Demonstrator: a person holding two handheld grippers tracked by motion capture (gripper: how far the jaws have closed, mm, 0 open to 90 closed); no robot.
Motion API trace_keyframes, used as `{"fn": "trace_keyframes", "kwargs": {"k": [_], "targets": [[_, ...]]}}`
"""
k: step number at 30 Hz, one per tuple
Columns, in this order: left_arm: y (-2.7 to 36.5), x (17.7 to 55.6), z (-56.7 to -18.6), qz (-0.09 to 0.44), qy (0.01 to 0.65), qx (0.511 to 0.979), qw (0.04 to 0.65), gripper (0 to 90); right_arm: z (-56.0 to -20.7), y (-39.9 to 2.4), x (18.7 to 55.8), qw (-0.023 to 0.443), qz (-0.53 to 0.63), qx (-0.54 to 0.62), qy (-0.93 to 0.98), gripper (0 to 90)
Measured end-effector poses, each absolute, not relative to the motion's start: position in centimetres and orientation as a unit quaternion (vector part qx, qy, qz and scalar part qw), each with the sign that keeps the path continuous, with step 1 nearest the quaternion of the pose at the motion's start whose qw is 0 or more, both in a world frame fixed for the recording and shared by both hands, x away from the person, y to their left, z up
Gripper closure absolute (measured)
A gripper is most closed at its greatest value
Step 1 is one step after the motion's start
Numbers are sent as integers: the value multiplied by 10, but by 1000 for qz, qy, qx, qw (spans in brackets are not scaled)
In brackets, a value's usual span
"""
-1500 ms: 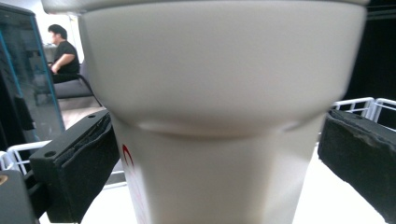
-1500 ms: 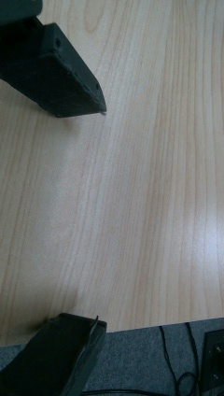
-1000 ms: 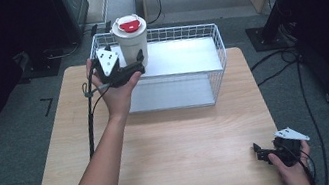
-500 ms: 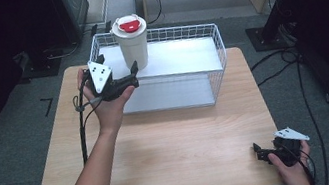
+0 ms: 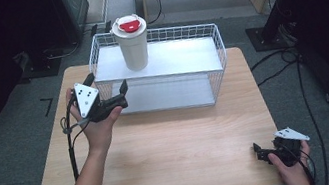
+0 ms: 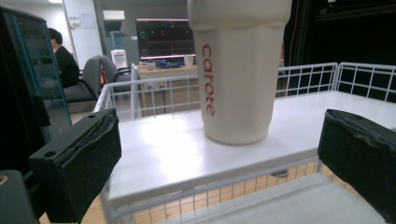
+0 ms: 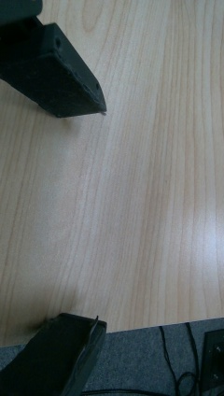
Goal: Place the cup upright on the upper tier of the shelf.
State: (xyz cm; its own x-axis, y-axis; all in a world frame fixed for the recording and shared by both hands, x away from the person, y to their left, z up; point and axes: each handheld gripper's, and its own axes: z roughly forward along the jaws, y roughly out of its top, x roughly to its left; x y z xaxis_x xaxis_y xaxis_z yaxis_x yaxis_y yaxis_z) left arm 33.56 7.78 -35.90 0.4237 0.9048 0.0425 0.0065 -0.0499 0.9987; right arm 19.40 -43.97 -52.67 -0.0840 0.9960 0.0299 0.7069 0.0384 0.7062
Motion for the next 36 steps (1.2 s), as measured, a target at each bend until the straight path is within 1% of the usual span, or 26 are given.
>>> {"fn": "trace_keyframes", "kwargs": {"k": [8,19,36], "targets": [[106,322,-376,383,382,616,572,0,-527,-440,194,249,291,629,676,0],[136,307,-407,374,418,621,548,0,-527,-440,194,249,291,630,676,0],[162,280,-452,352,454,634,518,0,-527,-440,194,249,291,629,676,0]]}}
